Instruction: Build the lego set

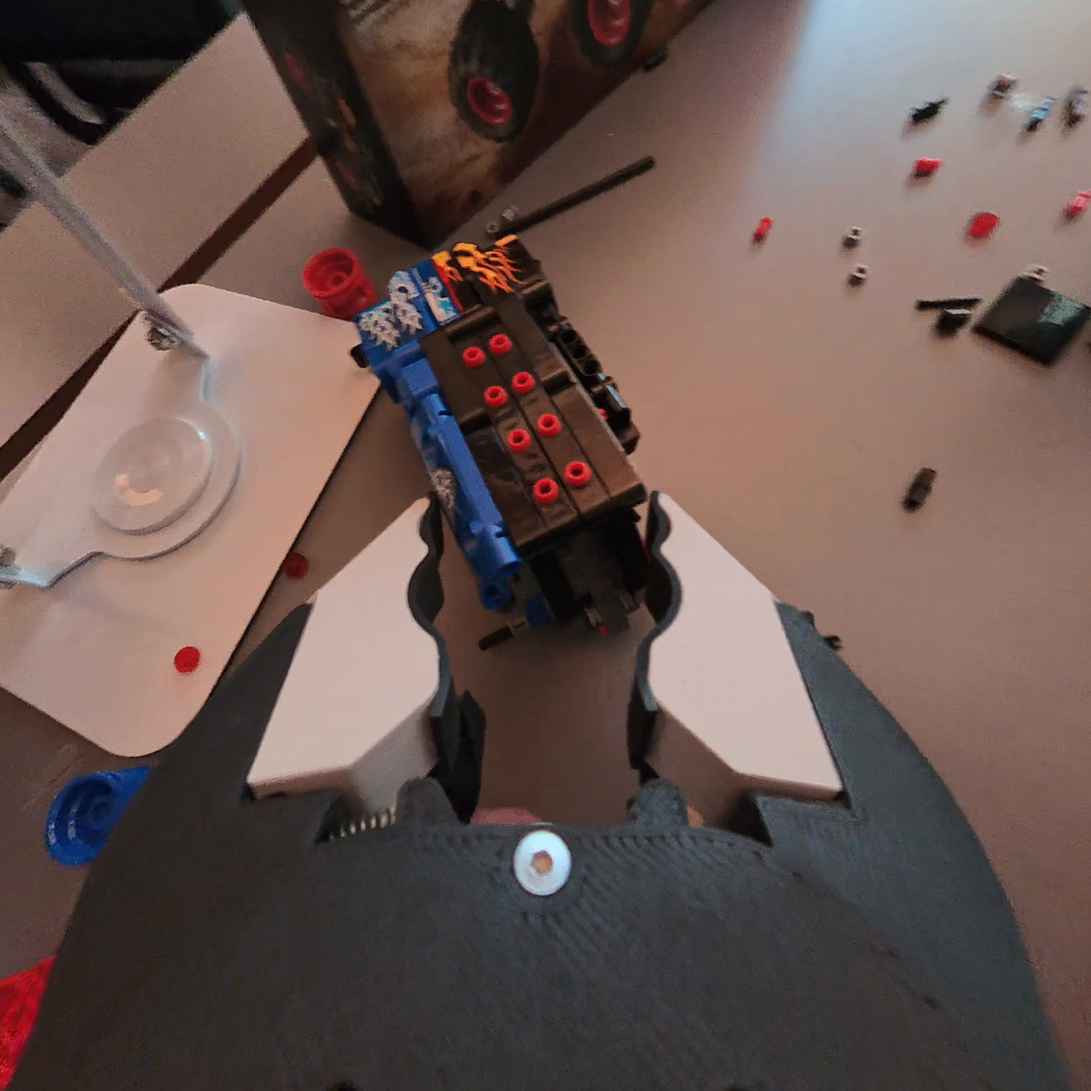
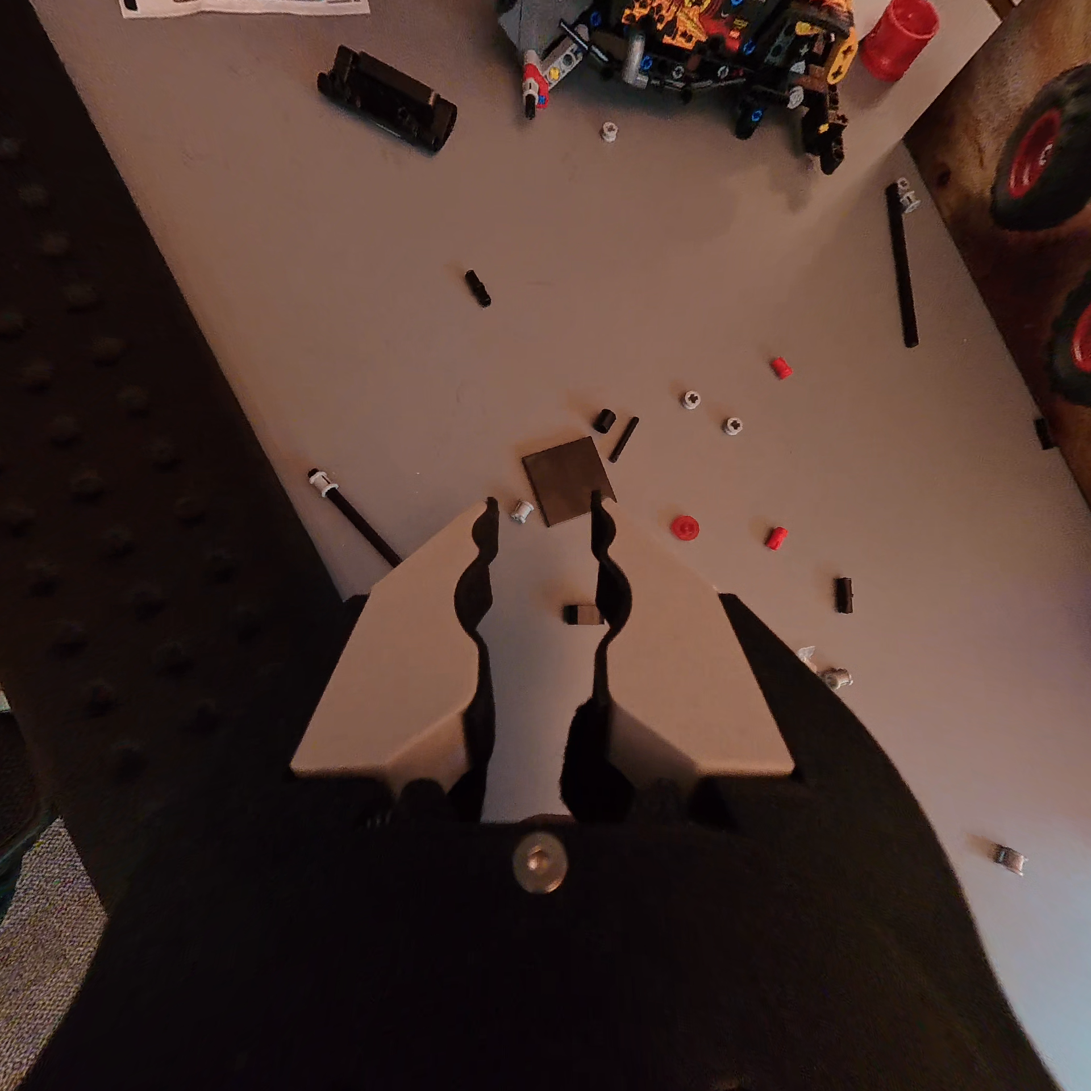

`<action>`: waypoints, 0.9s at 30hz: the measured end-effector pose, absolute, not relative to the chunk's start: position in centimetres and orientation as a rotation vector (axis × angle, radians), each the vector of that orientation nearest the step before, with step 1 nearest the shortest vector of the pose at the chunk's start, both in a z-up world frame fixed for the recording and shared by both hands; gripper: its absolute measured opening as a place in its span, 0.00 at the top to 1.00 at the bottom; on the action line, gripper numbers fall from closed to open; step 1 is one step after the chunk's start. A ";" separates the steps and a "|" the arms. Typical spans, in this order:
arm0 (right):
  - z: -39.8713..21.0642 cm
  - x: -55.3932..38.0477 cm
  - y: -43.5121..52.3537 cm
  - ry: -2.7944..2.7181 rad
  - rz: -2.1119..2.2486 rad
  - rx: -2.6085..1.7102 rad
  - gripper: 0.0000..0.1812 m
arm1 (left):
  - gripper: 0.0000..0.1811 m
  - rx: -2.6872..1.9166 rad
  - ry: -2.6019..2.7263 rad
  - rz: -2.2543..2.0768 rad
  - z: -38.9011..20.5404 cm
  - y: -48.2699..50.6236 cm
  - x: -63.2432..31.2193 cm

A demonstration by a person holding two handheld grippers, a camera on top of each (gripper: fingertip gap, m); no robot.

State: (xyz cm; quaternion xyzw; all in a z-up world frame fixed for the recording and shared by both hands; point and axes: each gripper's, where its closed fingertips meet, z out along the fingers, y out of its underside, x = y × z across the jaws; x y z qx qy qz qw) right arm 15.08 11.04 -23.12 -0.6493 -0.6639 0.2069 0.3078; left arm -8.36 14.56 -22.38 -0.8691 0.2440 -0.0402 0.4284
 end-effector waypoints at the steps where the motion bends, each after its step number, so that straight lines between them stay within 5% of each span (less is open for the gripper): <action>1: -23.2 15.1 11.1 -1.749 0.547 -1.716 0.84 | 0.63 -2.167 0.592 -0.109 -22.4 14.7 -8.4; 18: -22.4 13.3 10.6 -1.723 0.628 -1.639 0.83 | 0.65 -2.041 0.829 -0.339 -22.3 13.6 -1.9; 22: -21.7 12.1 10.1 -1.733 0.639 -1.595 0.83 | 0.54 -2.108 0.842 -0.268 -23.0 12.7 -2.8; 27: -21.2 10.7 10.0 -1.723 0.660 -1.553 0.83 | 0.51 -2.186 0.808 -0.279 -22.2 9.2 -4.6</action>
